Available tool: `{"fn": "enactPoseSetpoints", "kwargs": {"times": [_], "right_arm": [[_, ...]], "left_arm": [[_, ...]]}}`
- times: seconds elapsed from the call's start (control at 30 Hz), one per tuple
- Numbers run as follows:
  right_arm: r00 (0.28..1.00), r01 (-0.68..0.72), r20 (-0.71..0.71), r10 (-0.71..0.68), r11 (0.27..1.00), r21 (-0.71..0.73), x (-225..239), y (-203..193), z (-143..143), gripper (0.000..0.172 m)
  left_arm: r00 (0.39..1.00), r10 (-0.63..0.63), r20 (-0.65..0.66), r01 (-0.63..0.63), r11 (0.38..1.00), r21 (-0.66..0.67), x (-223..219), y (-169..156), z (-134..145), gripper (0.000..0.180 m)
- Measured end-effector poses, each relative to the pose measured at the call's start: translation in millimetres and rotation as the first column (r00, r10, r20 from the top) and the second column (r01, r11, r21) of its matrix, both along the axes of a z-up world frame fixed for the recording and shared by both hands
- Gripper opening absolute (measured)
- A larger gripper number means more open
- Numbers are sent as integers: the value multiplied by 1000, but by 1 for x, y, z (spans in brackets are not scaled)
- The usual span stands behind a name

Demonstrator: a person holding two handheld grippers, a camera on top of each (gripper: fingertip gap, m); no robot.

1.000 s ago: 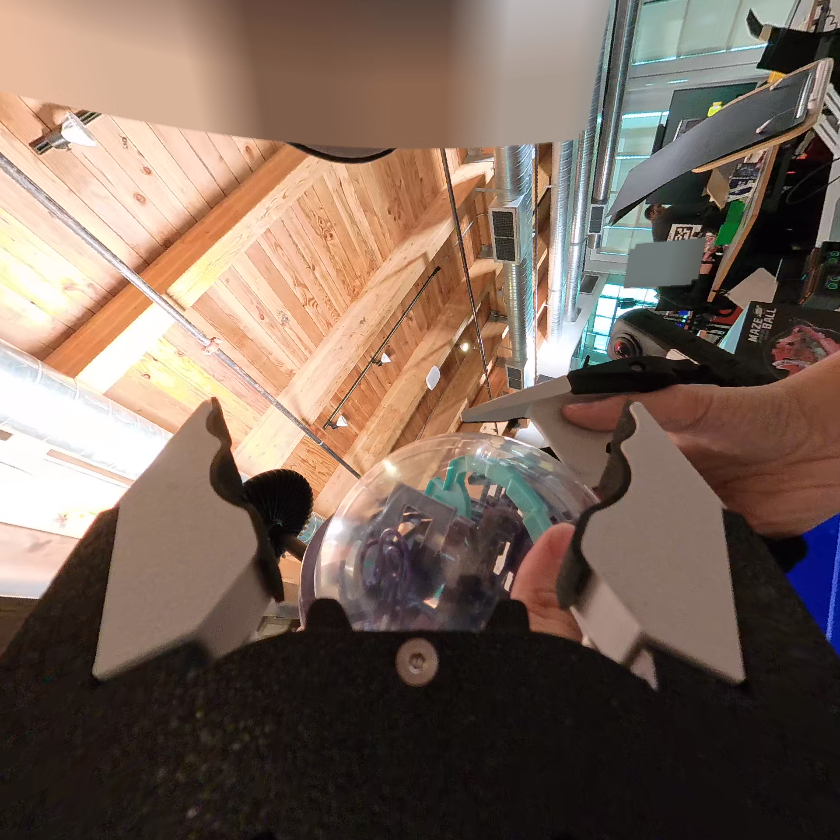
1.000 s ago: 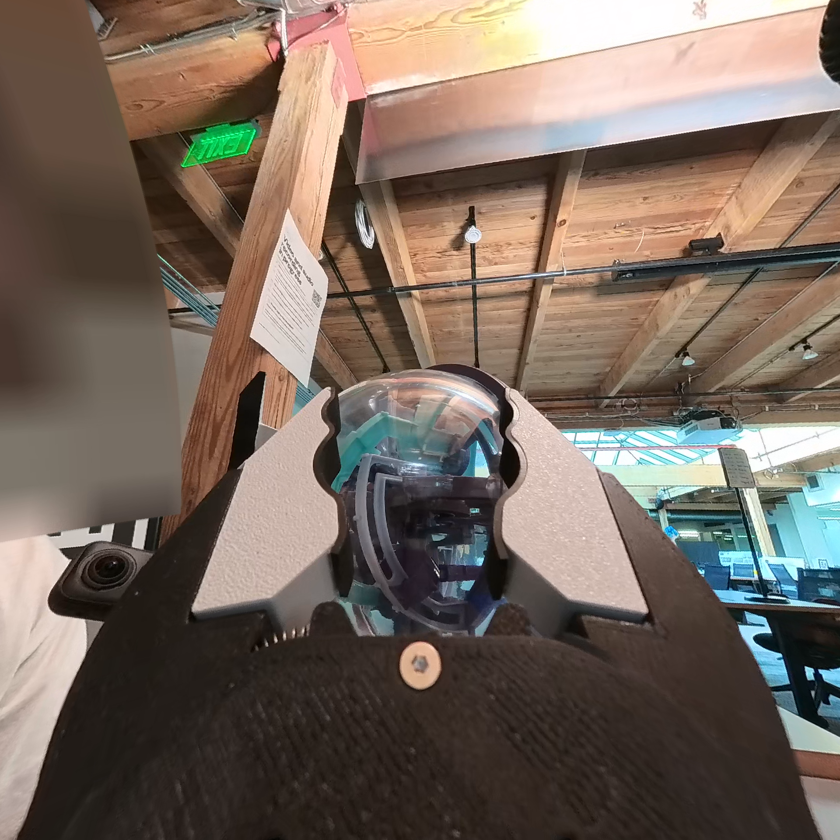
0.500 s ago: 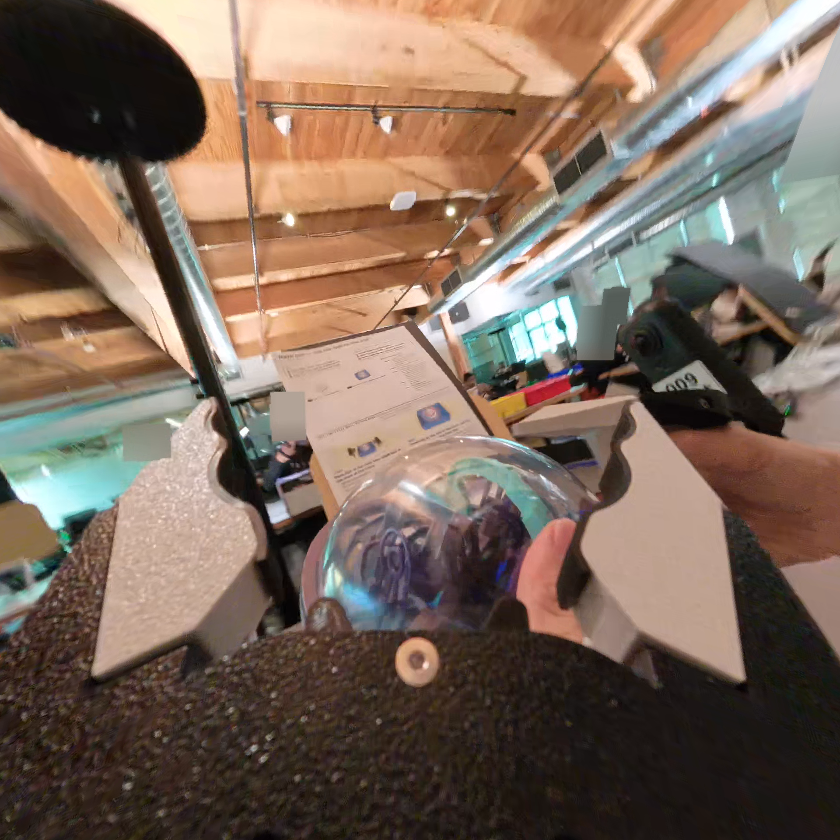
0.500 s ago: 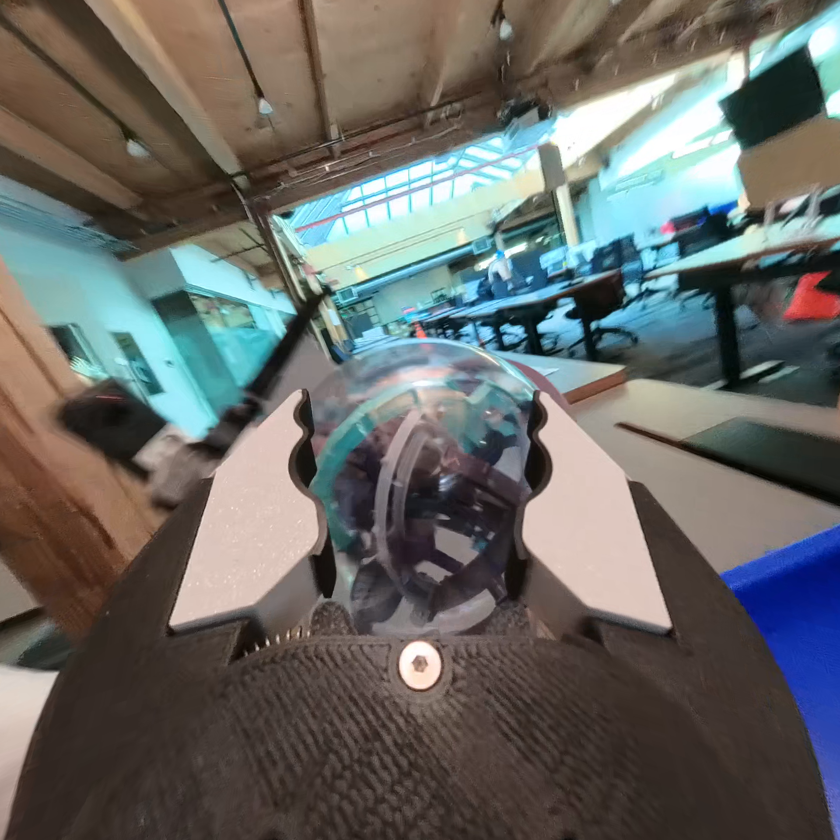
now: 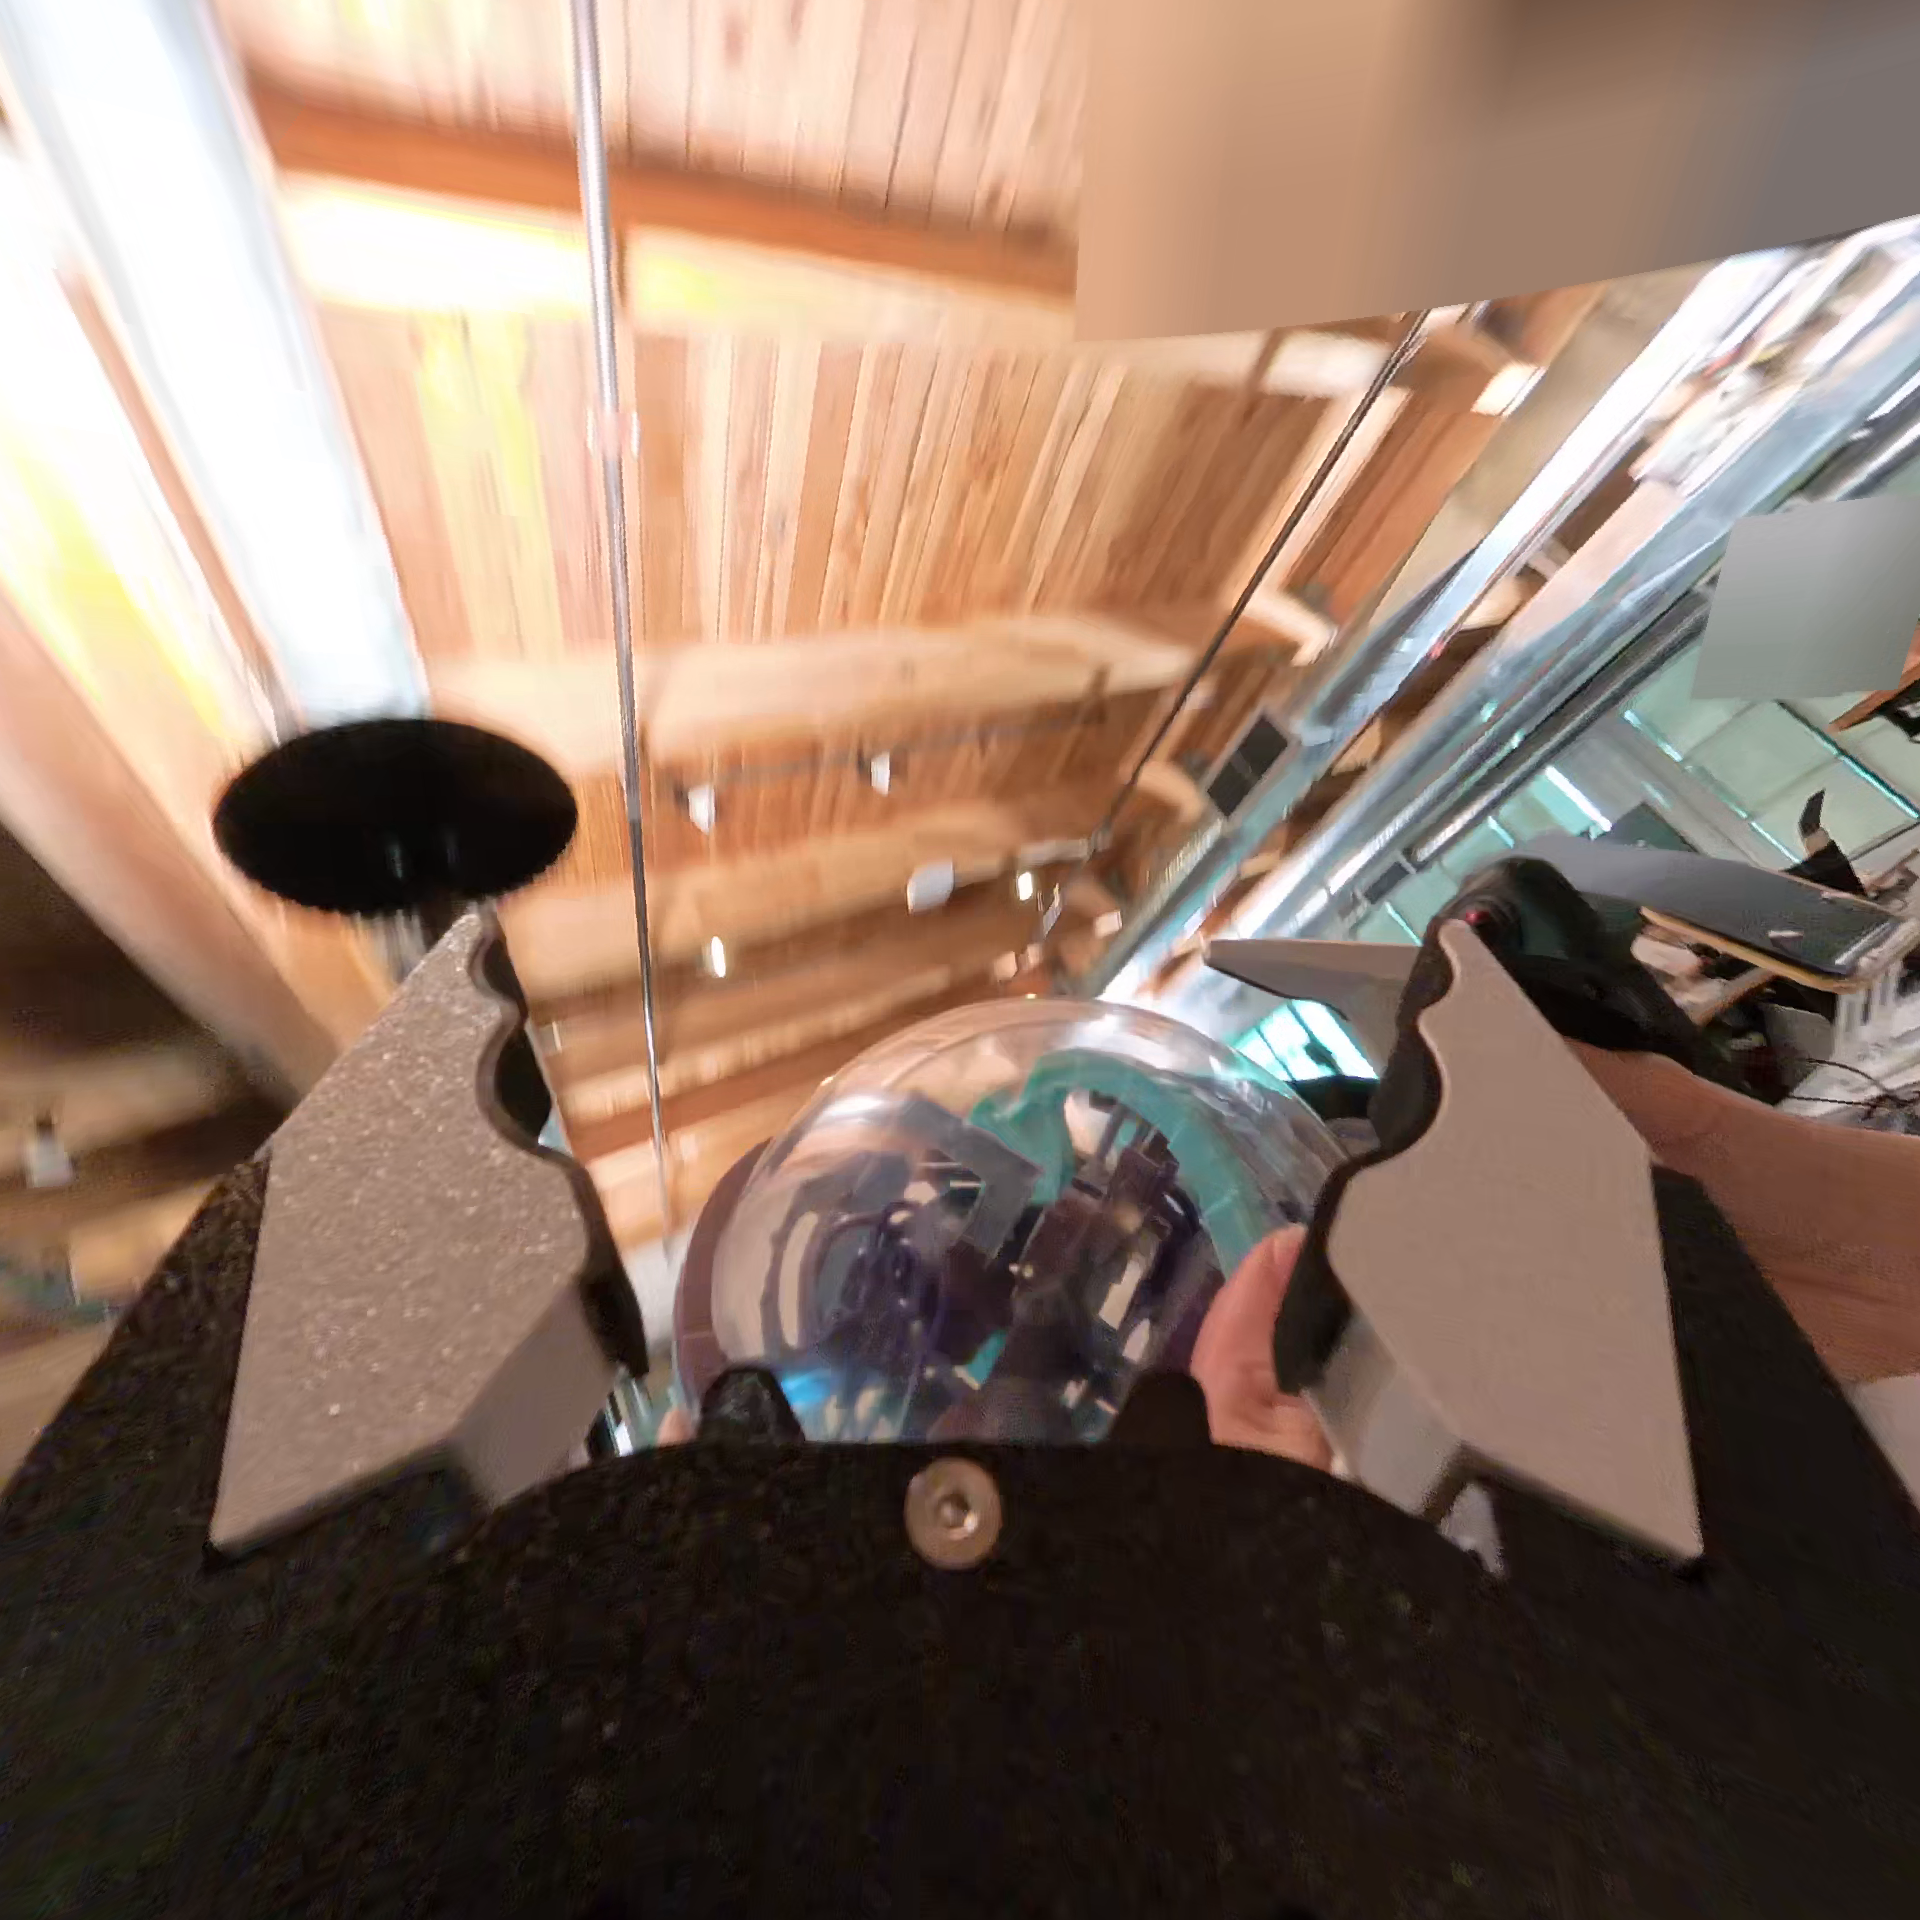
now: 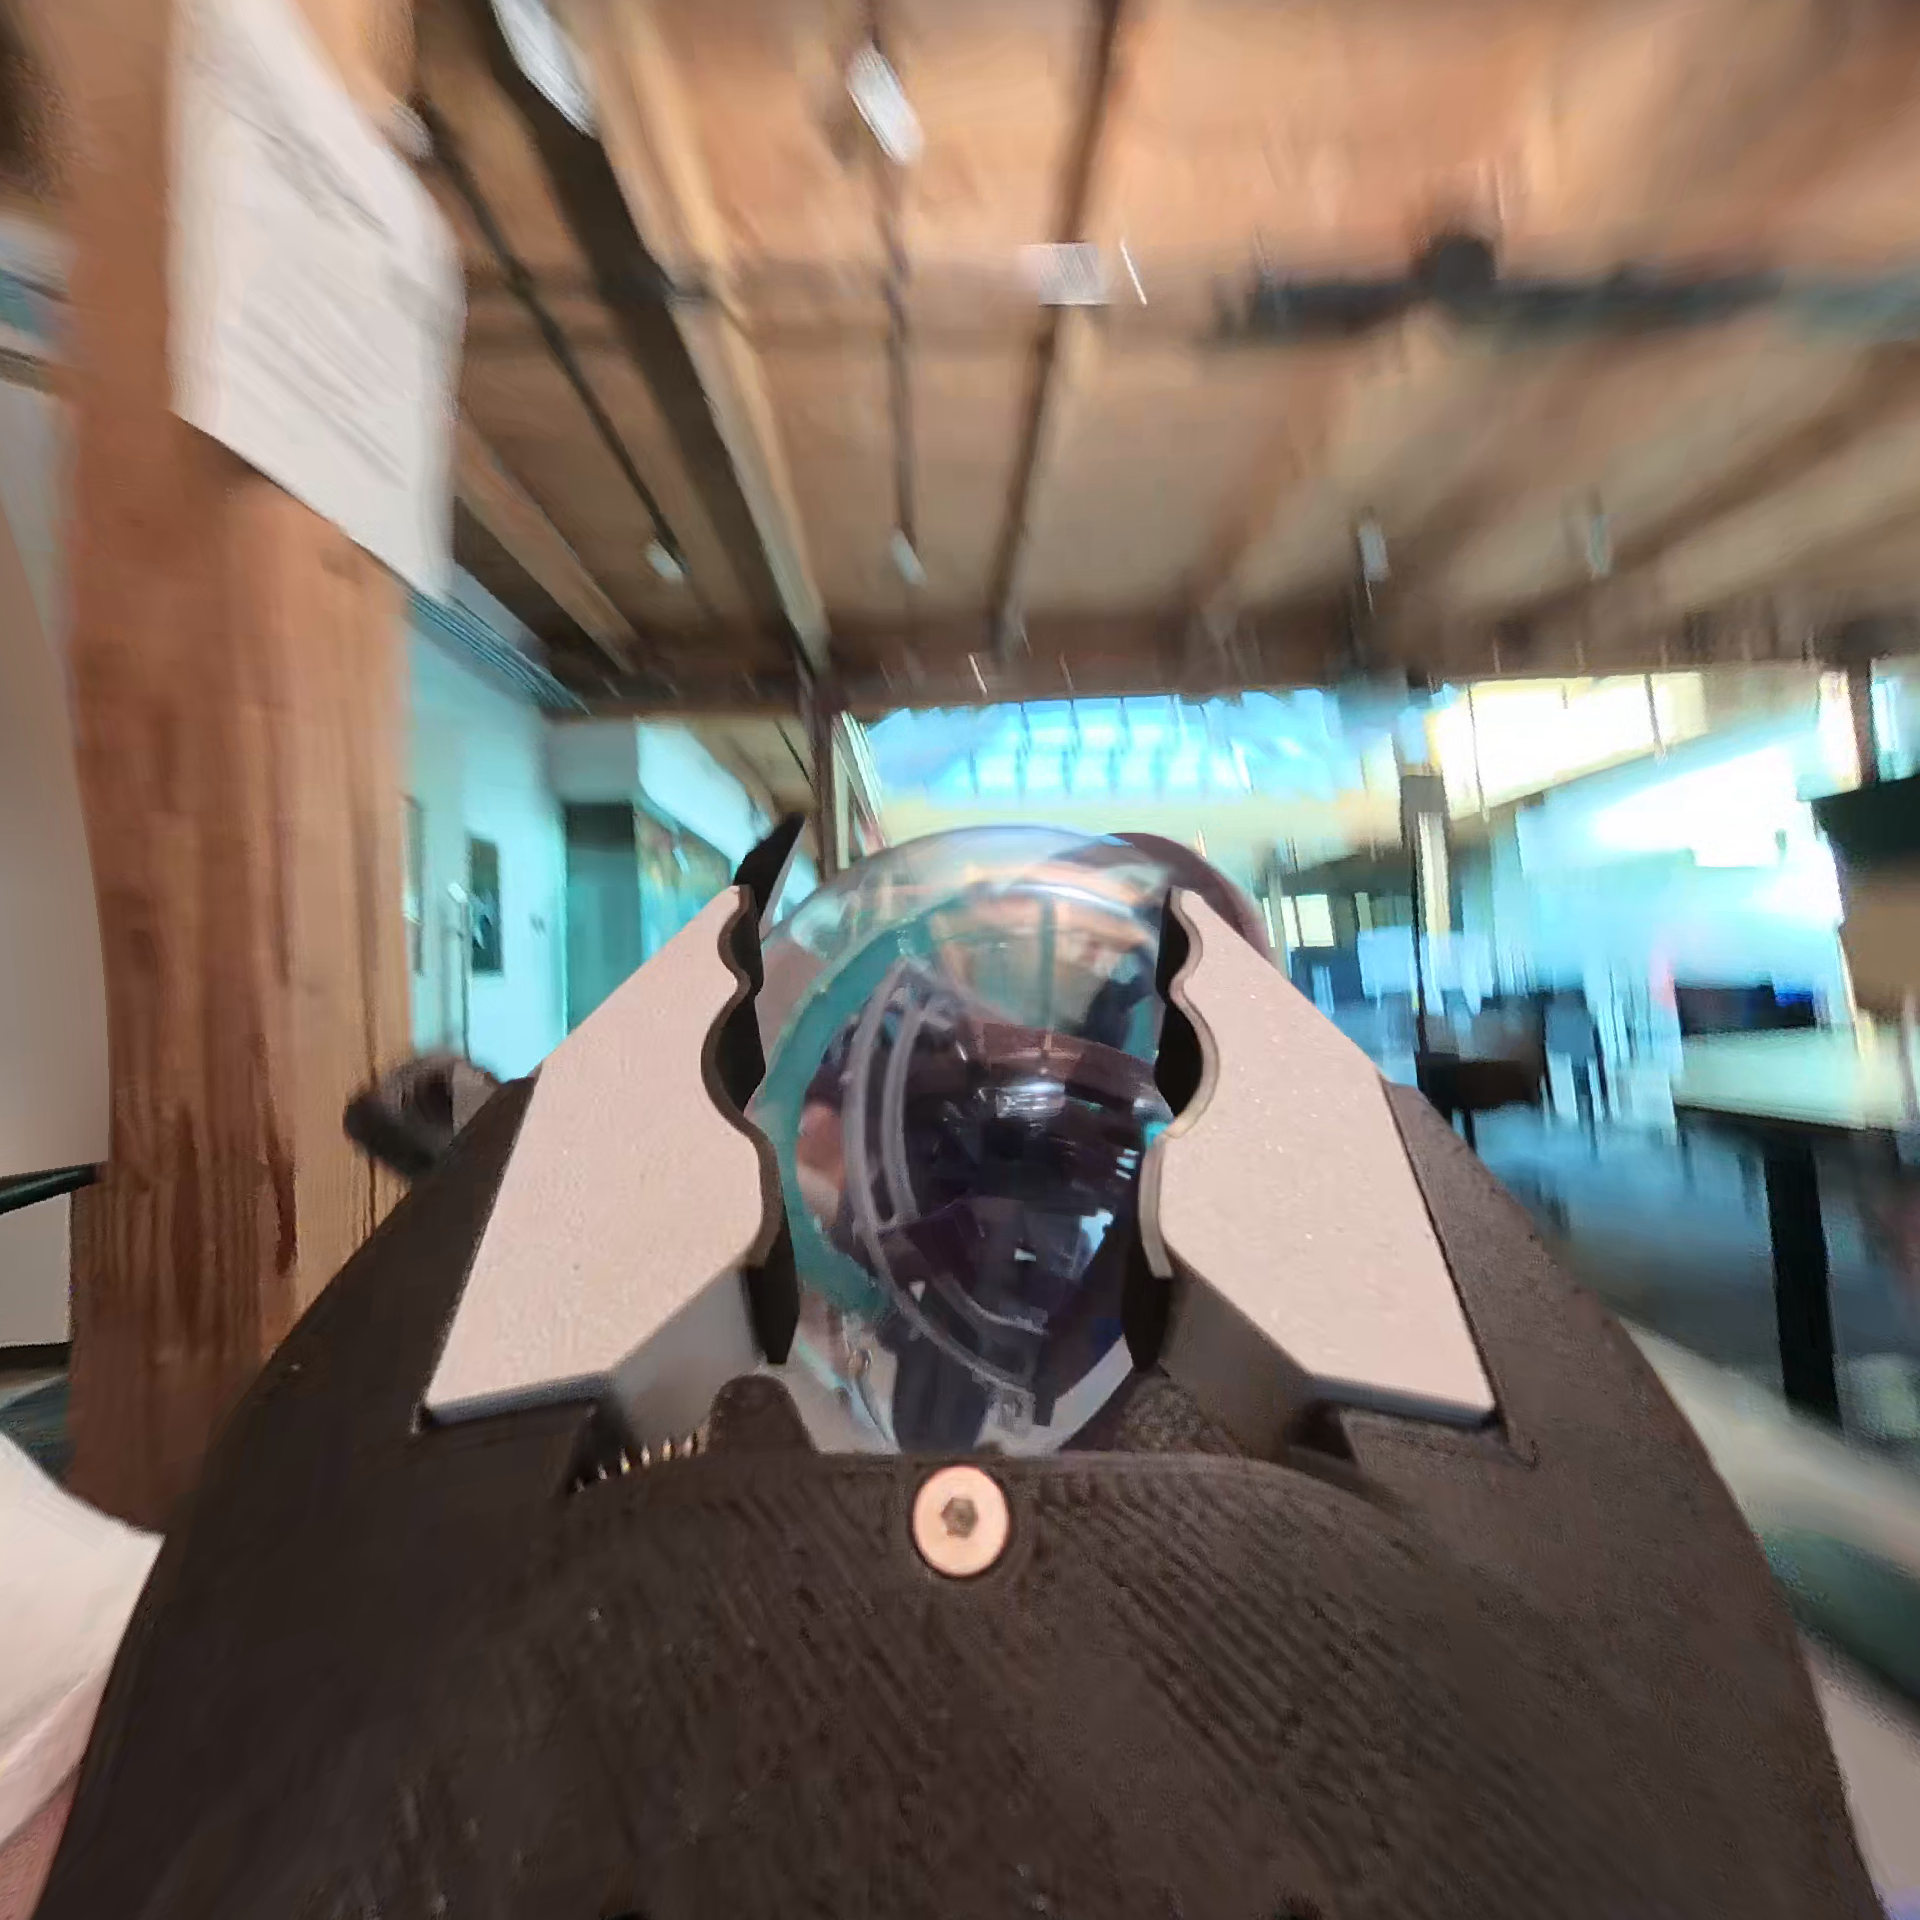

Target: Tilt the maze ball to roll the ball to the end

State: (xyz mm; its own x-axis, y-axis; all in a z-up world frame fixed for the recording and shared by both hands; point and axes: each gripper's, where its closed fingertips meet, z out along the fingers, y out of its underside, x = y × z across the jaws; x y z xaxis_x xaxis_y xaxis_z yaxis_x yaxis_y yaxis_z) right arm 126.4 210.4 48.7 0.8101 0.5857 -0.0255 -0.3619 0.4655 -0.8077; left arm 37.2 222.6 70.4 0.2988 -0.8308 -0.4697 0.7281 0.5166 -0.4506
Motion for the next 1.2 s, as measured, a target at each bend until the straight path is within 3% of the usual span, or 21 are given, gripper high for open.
{"fn": "enactPoseSetpoints", "kwargs": {"times": [0.13, 0.4, 0.83, 0.97, 1.0, 1.03, 1.07, 1.1, 1.13, 1.2], "right_arm": [[999, 4, 45, -13, 978, 207, -9, -36, 23, 69], [998, -40, 61, 20, 940, 339, -16, -63, 35, 69], [996, -88, 69, 65, 901, 425, -20, -82, 39, 65], [988, -153, 38, 152, 885, 440, -19, -89, 42, 69], [984, -155, -30, 176, 924, 350, -12, -72, 40, 71], [981, -117, -133, 140, 980, 162, 1, -34, 26, 74], [975, -76, -212, 65, 996, -44, 14, 5, 1, 77], [968, -91, -250, 39, 975, -202, 17, 32, -29, 87], [950, -129, -311, 38, 952, -278, 19, 45, -47, 90], [917, -175, -392, 68, 954, -243, 22, 44, -45, 72]], "left_arm": [[986, 9, 169, -50, 969, 241, -24, -48, 3, 157], [972, 30, 235, -129, 900, 416, -34, -88, -2, 157], [957, 64, 282, -209, 825, 525, -36, -114, -8, 157], [948, 115, 297, -278, 751, 599, -35, -133, -11, 156], [940, 190, 285, -324, 763, 559, -27, -126, -6, 156], [929, 299, 216, -364, 839, 404, -14, -97, 8, 157], [938, 343, 47, -345, 914, 214, 7, -56, 11, 156], [931, 333, -148, -326, 943, 71, 28, -20, -1, 157], [918, 288, -271, -295, 955, 16, 39, -2, -11, 157], [930, 237, -280, -254, 967, -28, 32, 10, -10, 157]]}}
